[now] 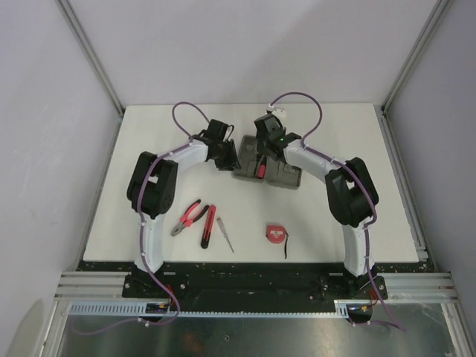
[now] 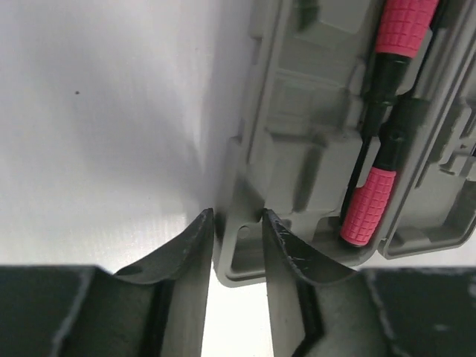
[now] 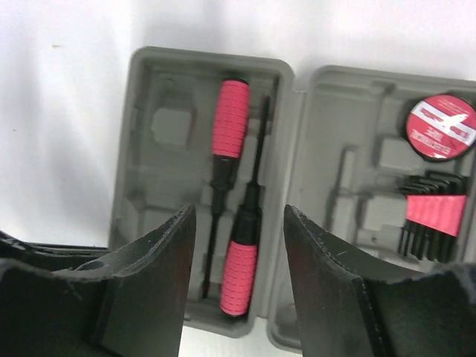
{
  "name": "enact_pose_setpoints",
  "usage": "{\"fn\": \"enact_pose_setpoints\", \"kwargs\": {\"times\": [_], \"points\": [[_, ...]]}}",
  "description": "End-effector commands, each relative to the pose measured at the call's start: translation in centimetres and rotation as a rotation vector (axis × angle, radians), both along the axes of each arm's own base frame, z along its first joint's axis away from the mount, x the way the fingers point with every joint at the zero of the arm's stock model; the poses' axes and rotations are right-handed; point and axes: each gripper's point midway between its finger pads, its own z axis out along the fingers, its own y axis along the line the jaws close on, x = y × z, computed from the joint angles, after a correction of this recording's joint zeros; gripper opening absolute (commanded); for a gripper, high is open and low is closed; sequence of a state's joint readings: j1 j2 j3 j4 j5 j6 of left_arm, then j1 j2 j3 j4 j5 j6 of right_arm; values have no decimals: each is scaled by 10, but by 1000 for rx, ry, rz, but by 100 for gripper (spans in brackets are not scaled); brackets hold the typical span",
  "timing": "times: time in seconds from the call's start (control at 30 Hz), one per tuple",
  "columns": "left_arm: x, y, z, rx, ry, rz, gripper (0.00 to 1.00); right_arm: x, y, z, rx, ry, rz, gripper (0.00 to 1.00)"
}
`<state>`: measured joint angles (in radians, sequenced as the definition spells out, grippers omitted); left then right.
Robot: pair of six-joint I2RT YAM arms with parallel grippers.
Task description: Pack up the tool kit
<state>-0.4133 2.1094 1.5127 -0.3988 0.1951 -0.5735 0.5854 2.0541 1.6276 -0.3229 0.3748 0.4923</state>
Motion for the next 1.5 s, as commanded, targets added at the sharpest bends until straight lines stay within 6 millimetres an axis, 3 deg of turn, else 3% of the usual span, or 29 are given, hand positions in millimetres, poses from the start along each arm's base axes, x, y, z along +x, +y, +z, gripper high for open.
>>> {"fn": "enact_pose_setpoints", "kwargs": {"times": [0.0, 0.2, 0.43, 0.57, 0.7, 0.8, 0.97, 1.13, 1.27, 1.4, 1.47], "points": [[3, -2, -8, 69, -33, -36, 32, 1, -10, 32, 43, -68, -11, 54], [-9, -2, -8, 99, -36, -45, 19, -6, -19, 26, 29, -42, -8, 53], [-42, 5, -8, 137, -23, -80, 6, -14, -21, 26, 34, -29, 17, 53], [-66, 10, -11, 148, -3, -115, 39, -15, -24, 27, 39, -26, 20, 53], [-76, 15, -9, 160, -5, -117, 45, -17, -27, 24, 44, -17, 17, 52], [-83, 18, -6, 158, -2, -113, 41, -20, -26, 23, 49, -8, 23, 52], [-102, 20, -2, 141, 8, -140, 22, -24, -23, 23, 55, -1, 50, 51], [-122, 18, 7, 111, 0, -197, 18, -32, -5, 24, 69, -2, 163, 48], [-134, 22, 14, 106, -12, -203, 34, -44, 13, 26, 106, 3, 268, 46], [-124, 30, 29, 130, -64, -151, 68, -55, 20, 27, 113, 9, 307, 45], [-115, 31, 43, 126, -95, -124, 78, -60, 20, 30, 114, 7, 309, 45]]}}
